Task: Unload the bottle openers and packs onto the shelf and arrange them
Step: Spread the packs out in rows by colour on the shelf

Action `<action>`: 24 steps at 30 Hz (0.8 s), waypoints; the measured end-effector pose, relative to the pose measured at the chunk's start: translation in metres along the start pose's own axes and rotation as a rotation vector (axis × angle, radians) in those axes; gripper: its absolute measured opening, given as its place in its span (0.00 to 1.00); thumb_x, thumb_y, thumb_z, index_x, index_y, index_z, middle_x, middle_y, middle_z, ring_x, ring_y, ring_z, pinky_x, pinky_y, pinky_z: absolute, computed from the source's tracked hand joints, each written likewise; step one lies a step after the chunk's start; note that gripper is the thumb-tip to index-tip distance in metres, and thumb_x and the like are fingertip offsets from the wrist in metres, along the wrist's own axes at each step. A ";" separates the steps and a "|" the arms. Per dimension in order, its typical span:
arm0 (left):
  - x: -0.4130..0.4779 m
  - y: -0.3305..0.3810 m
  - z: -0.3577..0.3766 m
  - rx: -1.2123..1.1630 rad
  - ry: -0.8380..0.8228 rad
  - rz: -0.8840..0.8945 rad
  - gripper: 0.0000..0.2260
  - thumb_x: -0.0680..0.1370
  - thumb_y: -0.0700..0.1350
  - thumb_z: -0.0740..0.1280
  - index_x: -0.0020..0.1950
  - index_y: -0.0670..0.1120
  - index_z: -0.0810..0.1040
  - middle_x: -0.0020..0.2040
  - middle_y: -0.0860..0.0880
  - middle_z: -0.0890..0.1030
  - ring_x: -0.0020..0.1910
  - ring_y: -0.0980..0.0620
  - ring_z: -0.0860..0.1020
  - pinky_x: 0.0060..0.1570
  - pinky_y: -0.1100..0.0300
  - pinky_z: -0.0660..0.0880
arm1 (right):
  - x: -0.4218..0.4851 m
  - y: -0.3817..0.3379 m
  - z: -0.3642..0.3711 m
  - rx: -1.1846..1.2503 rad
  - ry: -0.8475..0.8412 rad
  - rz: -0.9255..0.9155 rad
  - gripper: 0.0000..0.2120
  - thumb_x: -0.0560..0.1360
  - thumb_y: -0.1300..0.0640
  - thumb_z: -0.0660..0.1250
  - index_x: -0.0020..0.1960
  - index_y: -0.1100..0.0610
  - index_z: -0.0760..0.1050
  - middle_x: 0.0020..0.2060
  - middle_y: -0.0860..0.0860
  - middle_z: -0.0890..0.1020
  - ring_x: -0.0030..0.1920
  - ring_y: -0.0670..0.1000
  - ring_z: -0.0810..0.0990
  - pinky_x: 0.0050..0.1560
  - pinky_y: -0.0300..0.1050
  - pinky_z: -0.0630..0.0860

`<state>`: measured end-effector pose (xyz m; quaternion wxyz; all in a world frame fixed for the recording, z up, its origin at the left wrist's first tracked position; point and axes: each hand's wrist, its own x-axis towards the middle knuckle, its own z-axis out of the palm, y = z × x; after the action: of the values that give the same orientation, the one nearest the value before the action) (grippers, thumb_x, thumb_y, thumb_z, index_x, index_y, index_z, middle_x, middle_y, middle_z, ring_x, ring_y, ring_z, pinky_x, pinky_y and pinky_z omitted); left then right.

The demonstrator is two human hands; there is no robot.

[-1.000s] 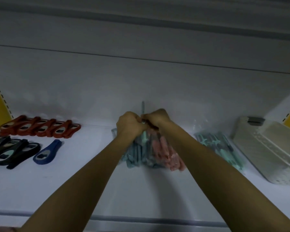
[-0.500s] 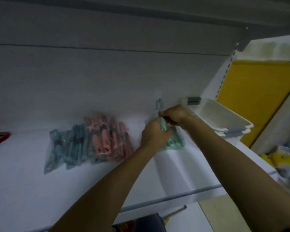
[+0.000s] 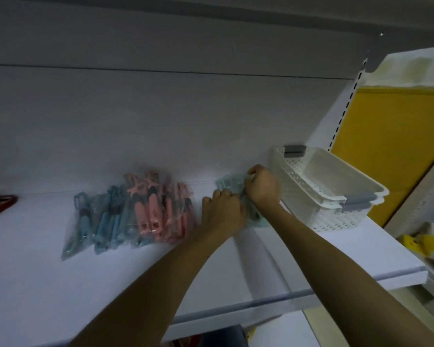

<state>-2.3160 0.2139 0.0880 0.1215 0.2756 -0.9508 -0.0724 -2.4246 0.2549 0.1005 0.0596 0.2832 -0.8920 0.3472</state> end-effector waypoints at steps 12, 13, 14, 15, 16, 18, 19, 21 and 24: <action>-0.050 -0.189 -0.072 -0.464 0.446 -0.378 0.10 0.76 0.36 0.60 0.56 0.41 0.76 0.52 0.41 0.82 0.52 0.41 0.79 0.47 0.58 0.72 | -0.052 -0.126 0.070 0.194 -0.652 0.069 0.59 0.61 0.24 0.65 0.77 0.60 0.49 0.74 0.62 0.59 0.72 0.63 0.62 0.69 0.56 0.65; -0.057 -0.199 -0.069 -0.479 0.457 -0.374 0.09 0.77 0.36 0.60 0.54 0.41 0.76 0.49 0.42 0.82 0.49 0.42 0.79 0.43 0.61 0.70 | -0.057 -0.136 0.078 0.139 -0.660 0.026 0.60 0.60 0.24 0.66 0.77 0.58 0.48 0.75 0.62 0.56 0.73 0.64 0.59 0.71 0.58 0.63; -0.062 -0.207 -0.064 -0.499 0.458 -0.368 0.08 0.77 0.36 0.60 0.53 0.40 0.77 0.46 0.43 0.82 0.47 0.42 0.79 0.41 0.64 0.68 | -0.062 -0.143 0.086 0.086 -0.658 -0.019 0.60 0.59 0.26 0.68 0.77 0.57 0.49 0.75 0.61 0.55 0.74 0.64 0.57 0.70 0.59 0.62; -0.066 -0.212 -0.059 -0.526 0.444 -0.361 0.07 0.78 0.36 0.61 0.52 0.41 0.77 0.45 0.44 0.82 0.46 0.43 0.80 0.40 0.66 0.67 | -0.066 -0.148 0.092 0.056 -0.645 -0.048 0.58 0.59 0.28 0.71 0.76 0.56 0.51 0.73 0.60 0.57 0.72 0.63 0.59 0.68 0.57 0.64; -0.068 -0.216 -0.054 -0.544 0.407 -0.351 0.06 0.78 0.37 0.61 0.52 0.41 0.77 0.45 0.45 0.82 0.47 0.44 0.80 0.42 0.67 0.69 | -0.068 -0.149 0.098 0.061 -0.616 -0.063 0.53 0.61 0.33 0.74 0.74 0.56 0.55 0.69 0.59 0.62 0.68 0.61 0.65 0.61 0.53 0.70; -0.070 -0.221 -0.047 -0.516 0.300 -0.284 0.08 0.78 0.40 0.63 0.55 0.42 0.78 0.48 0.44 0.82 0.49 0.45 0.80 0.50 0.61 0.72 | -0.070 -0.144 0.105 0.145 -0.527 -0.056 0.38 0.65 0.40 0.74 0.67 0.56 0.65 0.57 0.55 0.71 0.51 0.54 0.75 0.45 0.43 0.74; -0.072 -0.222 -0.045 -0.484 0.260 -0.232 0.09 0.77 0.41 0.64 0.56 0.42 0.79 0.50 0.43 0.82 0.50 0.45 0.79 0.52 0.62 0.71 | -0.068 -0.141 0.105 0.184 -0.487 -0.046 0.32 0.66 0.43 0.73 0.63 0.57 0.67 0.55 0.55 0.74 0.48 0.53 0.76 0.42 0.43 0.74; -0.074 -0.223 -0.043 -0.402 0.231 -0.130 0.10 0.76 0.42 0.67 0.57 0.44 0.81 0.51 0.44 0.83 0.52 0.46 0.78 0.50 0.66 0.68 | -0.062 -0.133 0.101 0.239 -0.466 0.010 0.26 0.68 0.47 0.71 0.60 0.58 0.70 0.54 0.56 0.78 0.50 0.56 0.78 0.43 0.45 0.76; -0.071 -0.220 -0.039 -0.288 0.228 -0.089 0.12 0.75 0.43 0.68 0.58 0.47 0.81 0.55 0.44 0.80 0.58 0.43 0.74 0.59 0.58 0.67 | -0.052 -0.123 0.094 0.303 -0.489 0.107 0.18 0.69 0.53 0.70 0.55 0.59 0.72 0.48 0.57 0.80 0.43 0.55 0.78 0.33 0.43 0.72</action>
<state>-2.1360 0.0657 0.0673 0.2633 0.3038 -0.8975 -0.1813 -2.3055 0.1445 0.0857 -0.2185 0.3167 -0.8316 0.4005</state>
